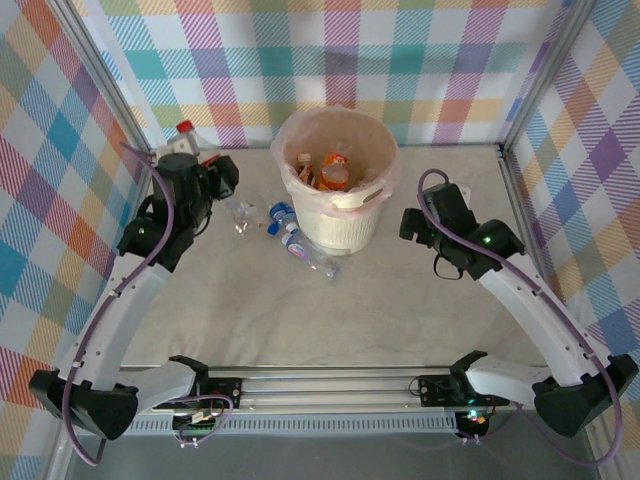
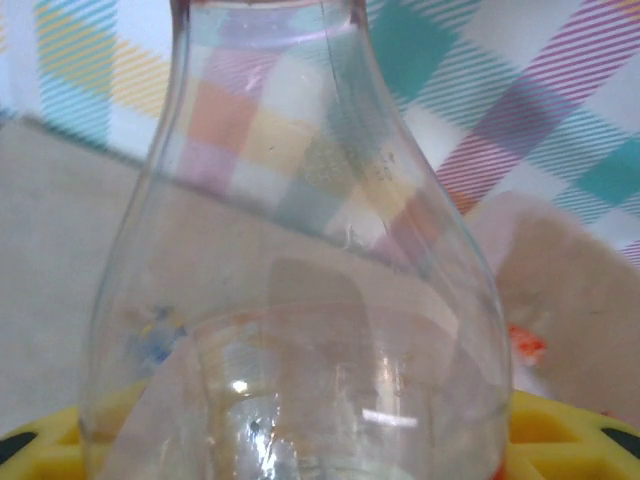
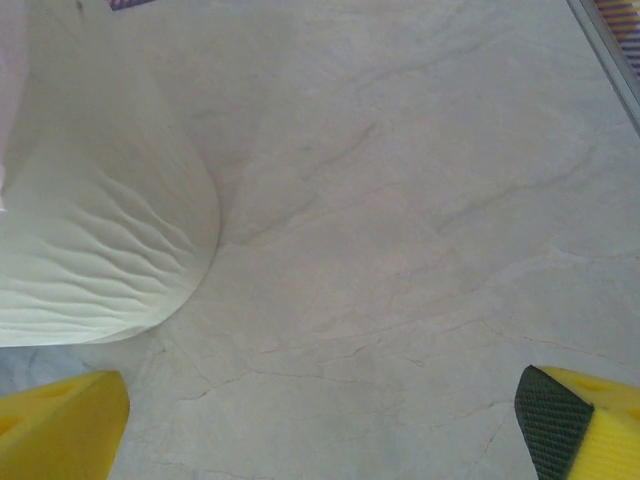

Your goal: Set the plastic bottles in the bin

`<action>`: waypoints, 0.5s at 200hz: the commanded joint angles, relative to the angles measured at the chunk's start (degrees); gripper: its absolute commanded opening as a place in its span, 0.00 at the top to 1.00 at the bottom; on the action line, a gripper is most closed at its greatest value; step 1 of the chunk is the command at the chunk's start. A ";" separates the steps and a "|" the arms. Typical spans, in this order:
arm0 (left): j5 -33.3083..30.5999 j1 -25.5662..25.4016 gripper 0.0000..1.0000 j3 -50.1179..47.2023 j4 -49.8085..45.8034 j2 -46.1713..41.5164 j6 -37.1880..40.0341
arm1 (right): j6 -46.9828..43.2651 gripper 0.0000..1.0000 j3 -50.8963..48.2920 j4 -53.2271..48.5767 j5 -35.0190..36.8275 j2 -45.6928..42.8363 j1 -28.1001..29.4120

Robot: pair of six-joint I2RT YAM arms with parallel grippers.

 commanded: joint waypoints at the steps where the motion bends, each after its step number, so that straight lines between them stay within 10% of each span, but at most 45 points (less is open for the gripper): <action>1: 3.00 -2.03 0.49 5.63 5.53 4.29 7.08 | 1.36 0.00 -1.14 0.38 -0.02 -0.18 -0.54; 100: 9.36 -10.32 0.50 39.68 10.64 32.29 28.99 | 4.31 0.00 -7.45 5.21 1.05 -2.70 -1.26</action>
